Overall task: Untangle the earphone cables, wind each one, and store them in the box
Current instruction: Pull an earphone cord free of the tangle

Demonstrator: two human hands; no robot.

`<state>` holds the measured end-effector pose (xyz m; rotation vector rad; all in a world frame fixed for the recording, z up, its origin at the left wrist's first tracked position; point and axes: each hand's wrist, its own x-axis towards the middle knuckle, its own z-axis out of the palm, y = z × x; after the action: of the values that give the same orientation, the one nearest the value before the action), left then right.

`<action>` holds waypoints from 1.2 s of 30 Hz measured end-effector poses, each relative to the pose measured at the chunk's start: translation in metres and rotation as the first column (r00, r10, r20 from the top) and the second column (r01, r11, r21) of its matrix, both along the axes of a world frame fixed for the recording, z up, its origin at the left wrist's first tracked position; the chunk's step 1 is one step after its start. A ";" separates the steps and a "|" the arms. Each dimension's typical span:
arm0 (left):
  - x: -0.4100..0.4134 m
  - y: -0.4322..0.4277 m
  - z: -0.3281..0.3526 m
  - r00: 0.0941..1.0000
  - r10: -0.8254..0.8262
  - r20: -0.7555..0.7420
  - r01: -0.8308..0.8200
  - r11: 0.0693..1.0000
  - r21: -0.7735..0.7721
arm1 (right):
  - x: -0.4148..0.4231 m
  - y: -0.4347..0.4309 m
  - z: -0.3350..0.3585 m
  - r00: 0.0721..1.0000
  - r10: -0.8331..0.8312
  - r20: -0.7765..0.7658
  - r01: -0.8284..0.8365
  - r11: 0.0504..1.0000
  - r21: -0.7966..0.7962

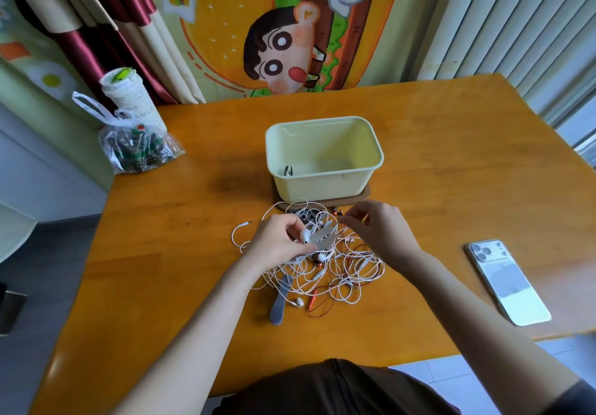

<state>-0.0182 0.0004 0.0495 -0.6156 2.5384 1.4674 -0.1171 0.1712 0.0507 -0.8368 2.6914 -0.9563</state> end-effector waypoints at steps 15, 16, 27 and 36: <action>-0.015 0.013 -0.012 0.788 0.615 0.036 -0.561 0.692 0.455 | 0.069 -0.024 -0.014 0.989 0.139 0.049 -0.126 0.969 -0.212; -0.017 0.013 -0.013 0.773 0.631 0.069 -0.572 0.645 0.507 | 0.072 -0.024 -0.017 0.991 0.127 0.048 -0.114 0.968 -0.222; -0.011 0.012 0.005 0.934 0.342 0.101 -0.317 0.667 0.674 | 0.033 -0.006 -0.028 0.972 -0.001 0.234 0.043 0.984 -0.172; 0.008 0.000 -0.021 0.991 -0.069 0.111 0.066 0.997 0.029 | -0.022 0.005 -0.010 0.927 0.121 0.355 -0.183 0.972 0.147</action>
<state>-0.0105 -0.0001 0.0288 -0.5848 2.4276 1.4003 -0.1393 0.1764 0.0404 -0.7493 2.3323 -0.7357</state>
